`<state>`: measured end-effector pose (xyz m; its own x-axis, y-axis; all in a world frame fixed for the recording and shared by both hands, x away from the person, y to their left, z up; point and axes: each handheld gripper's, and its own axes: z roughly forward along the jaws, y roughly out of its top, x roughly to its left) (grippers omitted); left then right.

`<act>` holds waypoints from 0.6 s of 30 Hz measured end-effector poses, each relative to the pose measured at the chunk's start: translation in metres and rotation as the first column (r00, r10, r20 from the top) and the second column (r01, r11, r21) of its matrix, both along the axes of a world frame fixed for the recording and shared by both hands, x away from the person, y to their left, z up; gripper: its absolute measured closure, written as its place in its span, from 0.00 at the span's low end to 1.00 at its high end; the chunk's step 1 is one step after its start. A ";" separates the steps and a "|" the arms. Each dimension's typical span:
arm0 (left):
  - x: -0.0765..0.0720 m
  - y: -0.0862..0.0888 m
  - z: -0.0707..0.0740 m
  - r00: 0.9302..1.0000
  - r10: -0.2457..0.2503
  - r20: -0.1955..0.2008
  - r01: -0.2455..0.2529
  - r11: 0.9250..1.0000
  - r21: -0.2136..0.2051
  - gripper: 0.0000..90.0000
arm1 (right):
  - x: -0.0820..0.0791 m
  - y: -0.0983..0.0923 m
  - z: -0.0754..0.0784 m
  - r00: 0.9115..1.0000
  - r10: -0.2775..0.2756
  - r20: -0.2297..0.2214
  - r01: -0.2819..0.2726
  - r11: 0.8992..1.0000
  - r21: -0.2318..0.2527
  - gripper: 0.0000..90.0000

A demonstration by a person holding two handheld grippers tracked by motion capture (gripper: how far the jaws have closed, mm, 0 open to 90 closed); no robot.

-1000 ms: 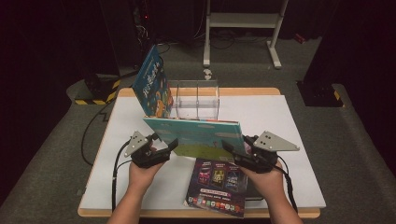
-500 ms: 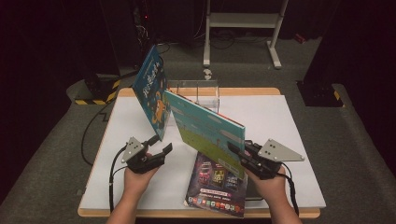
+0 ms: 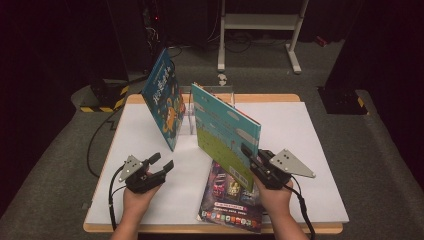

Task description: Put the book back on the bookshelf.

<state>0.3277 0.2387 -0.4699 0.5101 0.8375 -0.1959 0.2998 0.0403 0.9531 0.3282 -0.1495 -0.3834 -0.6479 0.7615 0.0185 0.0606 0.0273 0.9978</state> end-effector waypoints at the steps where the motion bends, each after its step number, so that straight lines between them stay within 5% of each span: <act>1: 0.000 0.000 0.000 1.000 -0.003 -0.003 0.003 1.000 0.000 0.40 | 0.001 0.003 -0.001 1.000 -0.007 0.003 0.007 1.000 0.001 0.89; 9: -0.003 -0.013 0.004 0.999 -0.036 -0.009 0.036 0.999 0.013 0.44 | 0.005 0.024 0.000 0.999 -0.033 0.011 0.033 0.999 -0.042 0.89; 14: -0.006 -0.039 0.023 0.996 -0.083 0.028 0.081 0.995 0.061 0.53 | -0.002 0.030 0.005 1.000 0.013 -0.022 -0.015 0.998 -0.068 0.89; 18: -0.002 -0.061 0.043 0.994 -0.100 0.053 0.096 0.993 0.065 0.54 | -0.013 0.043 0.005 0.999 0.035 -0.006 -0.036 0.993 -0.113 0.88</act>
